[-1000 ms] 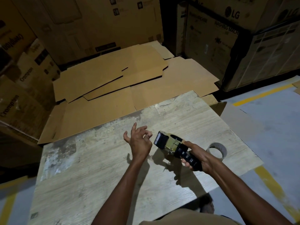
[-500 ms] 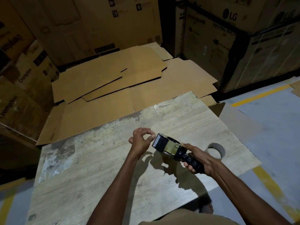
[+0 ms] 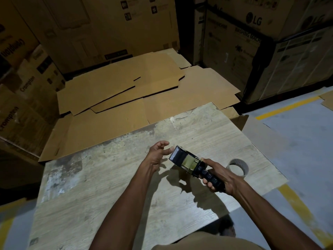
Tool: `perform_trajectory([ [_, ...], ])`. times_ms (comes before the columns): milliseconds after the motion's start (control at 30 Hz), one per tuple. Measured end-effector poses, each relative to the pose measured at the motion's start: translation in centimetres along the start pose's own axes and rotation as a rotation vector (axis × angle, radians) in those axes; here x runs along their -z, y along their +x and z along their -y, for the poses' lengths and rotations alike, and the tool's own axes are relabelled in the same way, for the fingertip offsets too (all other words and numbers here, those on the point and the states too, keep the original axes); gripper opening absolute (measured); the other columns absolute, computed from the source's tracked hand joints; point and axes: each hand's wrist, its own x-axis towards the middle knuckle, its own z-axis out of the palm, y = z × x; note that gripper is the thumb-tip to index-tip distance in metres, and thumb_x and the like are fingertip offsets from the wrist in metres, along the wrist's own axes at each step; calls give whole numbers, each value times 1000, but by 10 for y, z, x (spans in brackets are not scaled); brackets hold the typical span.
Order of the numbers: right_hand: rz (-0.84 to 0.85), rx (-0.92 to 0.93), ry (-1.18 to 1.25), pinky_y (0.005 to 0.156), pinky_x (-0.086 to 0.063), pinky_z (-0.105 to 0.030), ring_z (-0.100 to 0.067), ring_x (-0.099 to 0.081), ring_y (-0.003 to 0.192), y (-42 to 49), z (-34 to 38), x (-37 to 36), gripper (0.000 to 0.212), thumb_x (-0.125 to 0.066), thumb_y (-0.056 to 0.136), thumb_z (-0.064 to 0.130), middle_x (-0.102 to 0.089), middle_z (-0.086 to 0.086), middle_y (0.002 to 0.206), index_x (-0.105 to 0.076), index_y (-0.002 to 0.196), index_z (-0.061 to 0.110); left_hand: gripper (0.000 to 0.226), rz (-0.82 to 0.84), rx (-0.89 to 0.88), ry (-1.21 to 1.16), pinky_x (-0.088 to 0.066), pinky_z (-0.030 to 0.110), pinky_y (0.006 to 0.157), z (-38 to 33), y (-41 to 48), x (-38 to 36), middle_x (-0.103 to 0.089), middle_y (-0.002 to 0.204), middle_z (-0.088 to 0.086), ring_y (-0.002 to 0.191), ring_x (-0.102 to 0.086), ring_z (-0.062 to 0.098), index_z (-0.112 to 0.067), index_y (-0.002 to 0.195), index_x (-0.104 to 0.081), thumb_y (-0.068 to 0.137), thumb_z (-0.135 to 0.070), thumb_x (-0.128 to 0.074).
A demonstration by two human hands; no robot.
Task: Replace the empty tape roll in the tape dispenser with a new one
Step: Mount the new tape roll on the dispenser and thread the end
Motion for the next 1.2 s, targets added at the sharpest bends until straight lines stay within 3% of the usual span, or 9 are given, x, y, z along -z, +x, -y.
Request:
perform_trajectory([
  [233, -16, -9, 32, 37, -40, -22, -14, -50, 42, 6, 0, -3, 60, -48, 99, 64, -57, -7, 65, -61, 84, 7, 32, 101, -4, -23, -43, 28, 78, 8, 10, -7, -67, 103, 0, 95, -55, 14, -15, 95, -67, 93, 16, -59],
  [367, -23, 16, 31, 38, -41, -22, -14, -51, 43, 6, 0, -4, 59, -45, 102, 62, -58, -7, 65, -61, 89, 6, 46, 83, -44, -60, -46, 31, 78, 11, 14, -7, -64, 125, 2, 109, -55, 15, -15, 84, -60, 87, 28, -45],
  [500, -35, 37, 3, 40, -42, -24, -15, -52, 45, 5, 0, -4, 60, -43, 103, 61, -59, -8, 65, -62, 90, 5, 44, 37, -124, 78, -44, 34, 84, 12, 19, -7, -63, 128, 3, 119, -51, 18, -17, 85, -61, 85, 26, -52],
  [633, -58, 69, -18, 43, -41, -24, -18, -53, 46, 3, 1, -6, 59, -40, 106, 58, -59, -11, 66, -65, 94, 6, 31, -97, -197, 222, -48, 33, 88, 19, 26, -7, -66, 119, -1, 115, -55, 18, -22, 94, -69, 94, 8, -61],
  [733, -81, 74, -26, 43, -42, -23, -21, -54, 47, 6, 2, -9, 60, -42, 105, 58, -59, -13, 66, -65, 101, 3, 19, -271, -269, 382, -32, 48, 113, 24, 31, -3, -64, 120, -7, 127, -48, 18, -34, 97, -68, 97, -16, -65],
  [867, -110, 98, -28, 46, -42, -25, -22, -56, 48, 12, -1, -12, 65, -40, 105, 60, -61, -13, 65, -66, 113, 1, 14, -397, -444, 638, -14, 32, 92, 18, 20, 6, -56, 120, -11, 135, -31, 18, -31, 105, -65, 100, -20, -62],
  [967, -142, 126, -41, 47, -44, -24, -23, -58, 50, 17, -5, -14, 68, -39, 104, 61, -62, -14, 66, -68, 117, 1, 9, -356, -668, 769, -19, 37, 96, 21, 5, 10, -54, 125, -11, 136, -30, 16, -30, 105, -67, 96, -28, -68],
  [1133, -250, 176, -74, 54, -50, -28, -29, -65, 54, 27, -8, -21, 73, -44, 100, 65, -71, -18, 73, -74, 110, -1, 52, -281, -805, 958, -15, 40, 108, 47, -18, 2, -35, 149, -2, 144, -19, 19, -32, 116, -59, 81, -70, -67],
  [1200, -290, 184, -97, 52, -50, -26, -28, -66, 54, 28, -8, -26, 74, -44, 99, 67, -73, -18, 73, -76, 104, 0, 67, -283, -811, 997, -19, 43, 109, 52, -24, -2, -30, 150, 1, 144, -22, 24, -31, 120, -52, 73, -74, -71],
])
